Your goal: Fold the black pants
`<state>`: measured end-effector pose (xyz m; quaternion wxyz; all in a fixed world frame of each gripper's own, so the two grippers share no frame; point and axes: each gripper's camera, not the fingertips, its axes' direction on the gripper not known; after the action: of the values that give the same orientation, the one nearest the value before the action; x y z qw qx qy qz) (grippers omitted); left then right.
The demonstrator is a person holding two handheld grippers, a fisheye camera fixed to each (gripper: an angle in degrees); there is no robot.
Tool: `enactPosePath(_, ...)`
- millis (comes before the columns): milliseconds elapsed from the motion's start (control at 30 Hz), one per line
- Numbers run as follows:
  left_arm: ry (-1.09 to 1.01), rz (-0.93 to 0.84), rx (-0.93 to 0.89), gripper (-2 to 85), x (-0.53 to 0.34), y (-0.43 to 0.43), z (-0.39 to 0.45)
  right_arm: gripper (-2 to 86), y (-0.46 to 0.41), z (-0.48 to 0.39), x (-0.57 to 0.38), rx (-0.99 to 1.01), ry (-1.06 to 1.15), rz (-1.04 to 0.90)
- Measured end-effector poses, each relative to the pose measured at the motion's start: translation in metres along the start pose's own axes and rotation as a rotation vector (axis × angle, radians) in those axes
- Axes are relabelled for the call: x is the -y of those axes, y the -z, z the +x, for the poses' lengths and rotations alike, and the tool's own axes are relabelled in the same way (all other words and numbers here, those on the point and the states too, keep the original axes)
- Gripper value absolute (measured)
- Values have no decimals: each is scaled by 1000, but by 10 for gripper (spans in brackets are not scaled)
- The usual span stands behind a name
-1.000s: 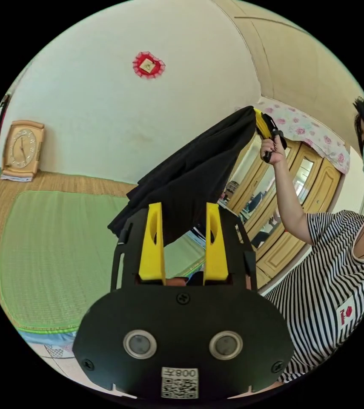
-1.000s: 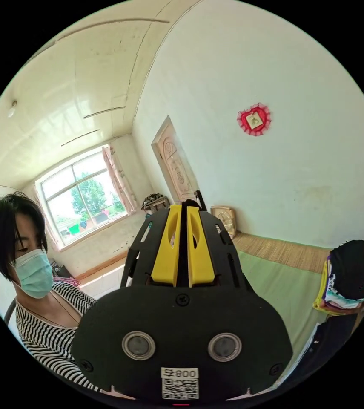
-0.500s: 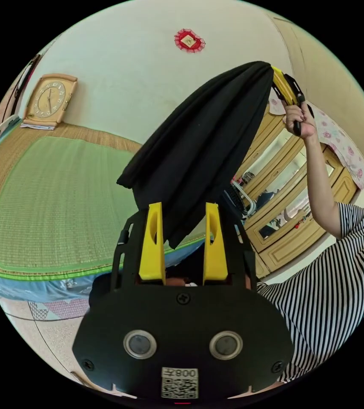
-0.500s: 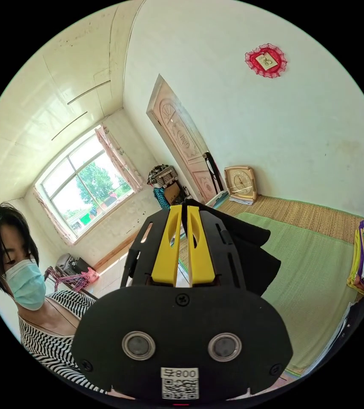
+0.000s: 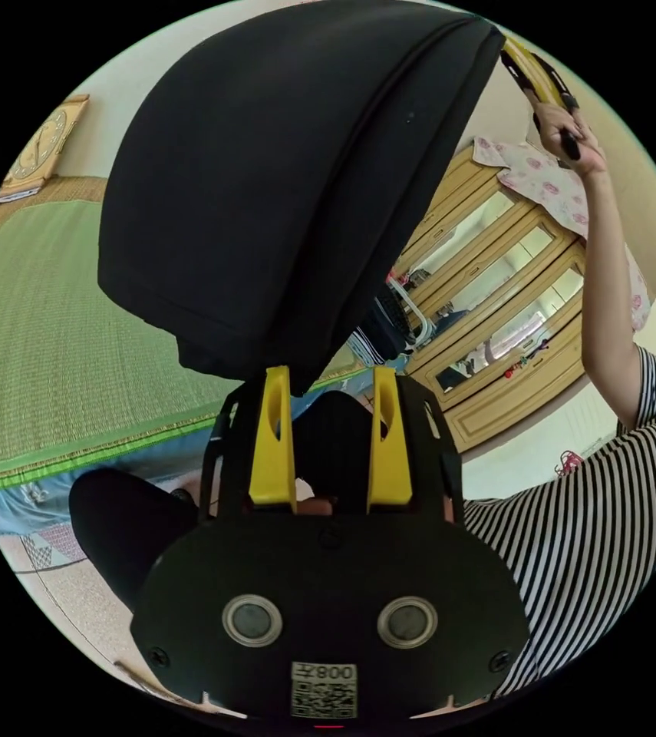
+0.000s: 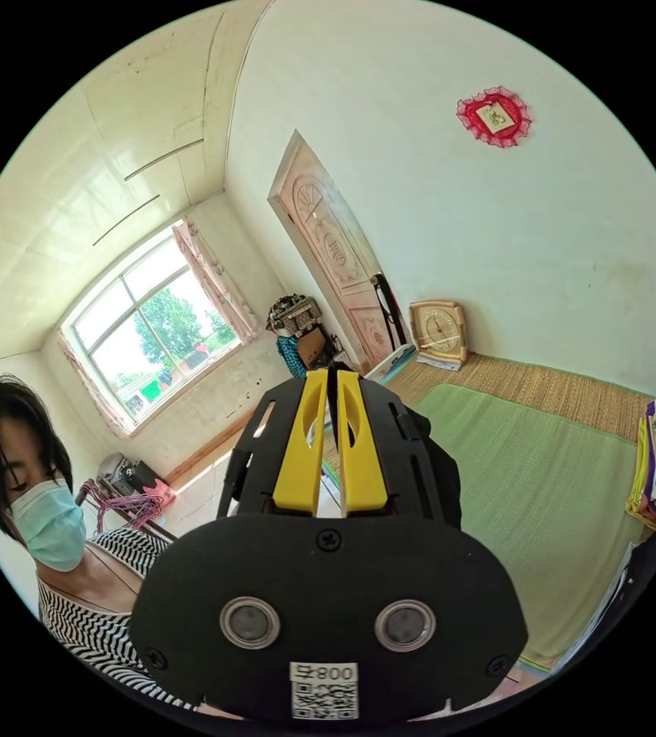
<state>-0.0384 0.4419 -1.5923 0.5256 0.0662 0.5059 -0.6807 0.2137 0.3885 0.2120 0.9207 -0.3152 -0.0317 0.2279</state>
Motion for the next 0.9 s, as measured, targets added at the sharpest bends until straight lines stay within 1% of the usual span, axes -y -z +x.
enactPosePath(33, 15, 19, 44, 140, -2, 0, 0, 17, -4, -3, 2, 4, 2, 0)
enactPosePath(167, 52, 70, 107, 111, -7, 10, -5, 17, -30, -26, 18, -10, 30, -1)
enactPosePath(233, 56, 91, 142, 65, -11, 20, -10, 17, -42, -30, 25, -4, 24, 5)
enactPosePath(267, 60, 102, 154, 57, -12, 25, -12, 17, -51, -31, 30, 1, 18, 9)
enactPosePath(367, 98, 141, 242, 39, -15, 53, -23, 16, -68, -32, 41, 19, 1, 39)
enactPosePath(467, 121, 238, 330, 30, -16, 96, -32, 15, -76, -28, 48, 40, -4, 98)
enactPosePath(533, 96, 286, 393, 25, -13, 126, -32, 14, -78, -20, 44, 9, -7, 137)
enactPosePath(600, 55, 288, 452, 22, -8, 137, -27, 13, -80, 8, 26, -76, -77, 153)
enactPosePath(633, 28, 263, 483, 21, -4, 136, -24, 13, -81, 18, 19, -96, -107, 151)
enactPosePath(667, 18, 243, 492, 20, -2, 132, -23, 11, -84, 44, -1, -142, -184, 135)
enactPosePath(733, -8, 123, 500, 18, 6, 99, -27, 8, -94, 92, -40, -227, -351, 79)
enactPosePath(800, -6, 16, 480, 17, 10, 60, -38, 3, -109, 157, -107, -384, -609, -19)
enactPosePath(833, 16, -73, 476, 17, 12, 32, -48, 2, -109, 171, -125, -411, -690, -27)
enactPosePath(867, 31, -131, 465, 17, 12, 17, -54, 1, -109, 189, -158, -399, -809, -7)
enactPosePath(900, 50, -235, 443, 17, 13, -9, -62, 1, -111, 193, -180, -367, -870, 27)
